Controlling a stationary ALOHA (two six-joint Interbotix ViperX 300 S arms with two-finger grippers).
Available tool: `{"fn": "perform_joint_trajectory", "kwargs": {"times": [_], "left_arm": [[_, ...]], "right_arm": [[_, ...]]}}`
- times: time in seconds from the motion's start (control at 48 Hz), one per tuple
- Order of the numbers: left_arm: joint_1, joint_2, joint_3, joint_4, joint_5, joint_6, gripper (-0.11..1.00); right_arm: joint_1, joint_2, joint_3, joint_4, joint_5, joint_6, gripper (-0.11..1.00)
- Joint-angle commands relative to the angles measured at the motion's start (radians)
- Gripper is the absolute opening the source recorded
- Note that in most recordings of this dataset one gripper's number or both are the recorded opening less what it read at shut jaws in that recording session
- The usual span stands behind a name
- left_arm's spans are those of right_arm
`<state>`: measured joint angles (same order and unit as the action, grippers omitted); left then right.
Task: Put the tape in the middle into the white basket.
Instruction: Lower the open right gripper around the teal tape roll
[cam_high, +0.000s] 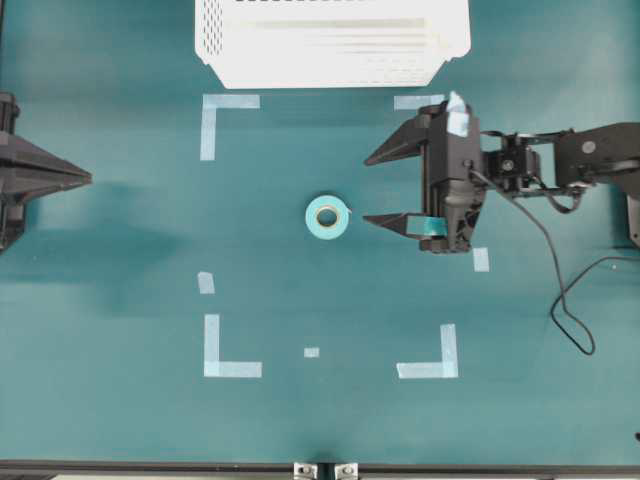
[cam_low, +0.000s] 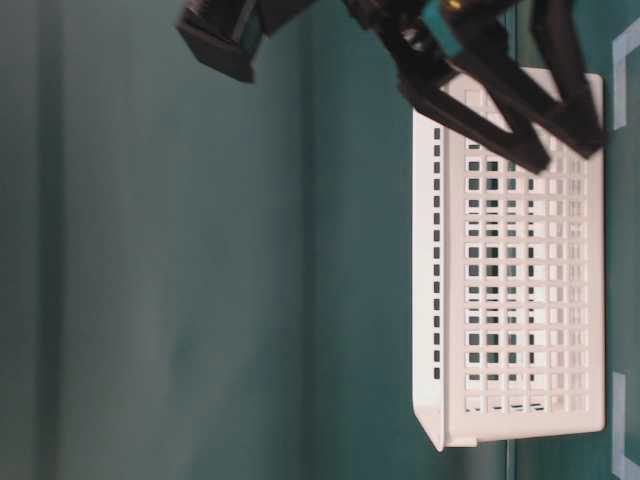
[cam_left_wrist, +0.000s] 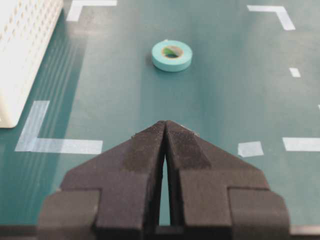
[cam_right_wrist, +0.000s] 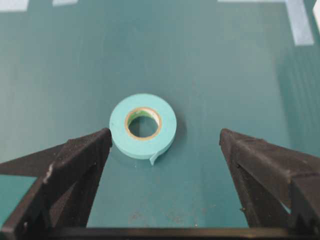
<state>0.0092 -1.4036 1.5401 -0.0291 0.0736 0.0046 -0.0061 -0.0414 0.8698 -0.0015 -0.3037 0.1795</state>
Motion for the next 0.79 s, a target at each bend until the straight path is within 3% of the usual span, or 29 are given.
{"fn": "perform_joint_trajectory", "kwargs": {"times": [0.0,0.771], "left_arm": [[0.003,0.008,-0.014,0.002,-0.008,-0.002,-0.10],[0.032,0.008,-0.002,0.002,-0.023,0.000,-0.10]], "right_arm": [[0.005,0.012,-0.034,-0.002,-0.011,0.002,1.00],[0.020,0.170,-0.132,-0.003,-0.009,0.005,1.00]]}}
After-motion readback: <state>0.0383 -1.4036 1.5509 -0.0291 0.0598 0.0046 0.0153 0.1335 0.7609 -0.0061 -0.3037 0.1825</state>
